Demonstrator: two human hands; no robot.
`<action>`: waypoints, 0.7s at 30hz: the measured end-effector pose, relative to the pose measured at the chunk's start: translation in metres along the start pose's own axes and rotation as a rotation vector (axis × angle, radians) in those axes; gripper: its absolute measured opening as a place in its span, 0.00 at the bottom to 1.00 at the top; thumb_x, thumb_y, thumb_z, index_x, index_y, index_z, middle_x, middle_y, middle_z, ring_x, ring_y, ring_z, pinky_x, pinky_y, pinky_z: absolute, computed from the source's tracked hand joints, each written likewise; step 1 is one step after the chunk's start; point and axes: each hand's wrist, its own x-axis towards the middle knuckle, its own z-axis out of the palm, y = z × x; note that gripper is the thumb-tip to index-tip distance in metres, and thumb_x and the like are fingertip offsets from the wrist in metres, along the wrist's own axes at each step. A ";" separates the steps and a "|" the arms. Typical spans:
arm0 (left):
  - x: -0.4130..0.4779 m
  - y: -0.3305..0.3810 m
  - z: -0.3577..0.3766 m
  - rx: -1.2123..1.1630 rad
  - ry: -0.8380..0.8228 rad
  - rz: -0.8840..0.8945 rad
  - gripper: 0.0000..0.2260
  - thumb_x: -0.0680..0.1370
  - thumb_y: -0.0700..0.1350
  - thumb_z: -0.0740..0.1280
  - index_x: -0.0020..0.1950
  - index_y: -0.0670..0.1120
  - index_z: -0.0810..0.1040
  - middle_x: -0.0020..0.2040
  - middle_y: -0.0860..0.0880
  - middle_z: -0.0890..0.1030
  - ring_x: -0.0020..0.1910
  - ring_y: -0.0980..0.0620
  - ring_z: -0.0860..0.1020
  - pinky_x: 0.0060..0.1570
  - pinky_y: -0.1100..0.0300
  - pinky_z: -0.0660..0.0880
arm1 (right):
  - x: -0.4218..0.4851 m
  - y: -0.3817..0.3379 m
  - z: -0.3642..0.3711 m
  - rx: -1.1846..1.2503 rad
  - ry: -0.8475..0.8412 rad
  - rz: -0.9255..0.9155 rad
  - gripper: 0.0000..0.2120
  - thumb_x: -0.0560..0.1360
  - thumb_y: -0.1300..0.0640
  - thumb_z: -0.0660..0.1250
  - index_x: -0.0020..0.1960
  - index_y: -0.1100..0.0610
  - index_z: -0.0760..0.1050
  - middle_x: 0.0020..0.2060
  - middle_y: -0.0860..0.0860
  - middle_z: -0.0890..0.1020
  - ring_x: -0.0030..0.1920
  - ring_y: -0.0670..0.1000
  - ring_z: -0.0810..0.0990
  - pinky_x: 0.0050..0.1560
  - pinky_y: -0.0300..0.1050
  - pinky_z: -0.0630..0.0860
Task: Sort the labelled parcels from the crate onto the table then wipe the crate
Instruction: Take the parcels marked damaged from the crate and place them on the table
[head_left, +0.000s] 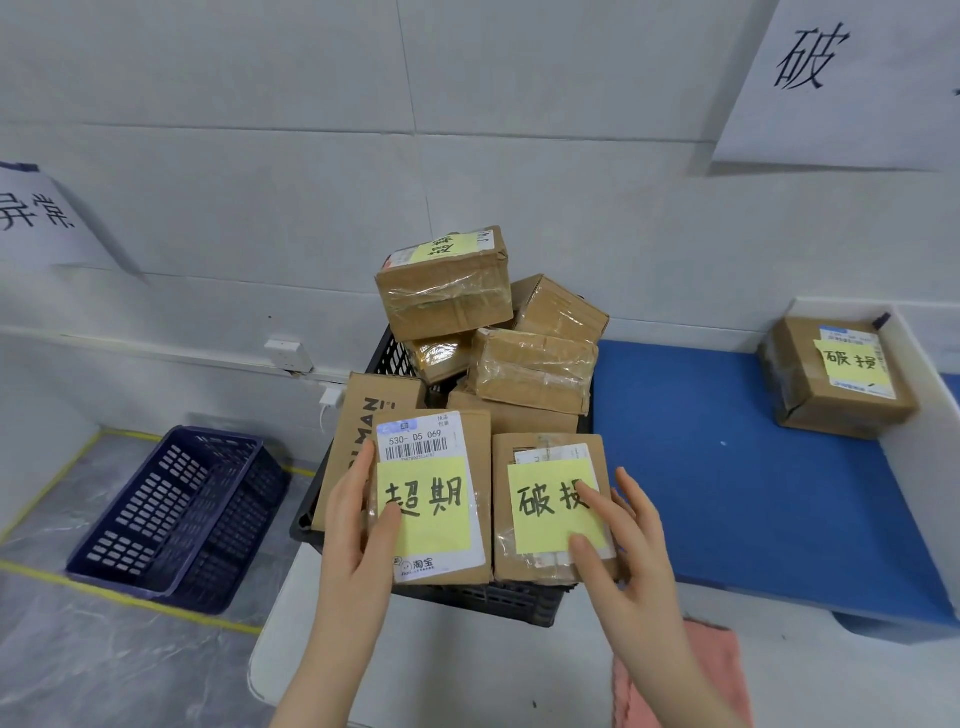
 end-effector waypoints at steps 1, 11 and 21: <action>-0.002 -0.001 0.000 0.004 0.002 0.002 0.26 0.76 0.46 0.60 0.72 0.65 0.65 0.67 0.64 0.70 0.67 0.60 0.70 0.55 0.66 0.74 | 0.000 0.001 -0.001 0.015 0.001 0.015 0.18 0.73 0.50 0.66 0.60 0.34 0.75 0.71 0.35 0.62 0.72 0.40 0.62 0.59 0.47 0.78; -0.009 -0.005 -0.004 0.051 0.052 0.045 0.25 0.76 0.52 0.62 0.71 0.68 0.63 0.71 0.60 0.67 0.71 0.57 0.67 0.64 0.50 0.73 | -0.008 -0.007 -0.014 0.106 0.189 0.086 0.16 0.74 0.53 0.63 0.56 0.37 0.78 0.69 0.39 0.67 0.65 0.54 0.73 0.50 0.35 0.78; -0.034 0.070 0.079 0.383 -0.245 0.492 0.21 0.80 0.54 0.56 0.73 0.57 0.64 0.78 0.57 0.54 0.78 0.52 0.52 0.69 0.48 0.65 | -0.011 -0.043 -0.023 0.244 0.286 -0.012 0.16 0.75 0.57 0.62 0.57 0.41 0.80 0.68 0.41 0.71 0.66 0.42 0.73 0.50 0.37 0.78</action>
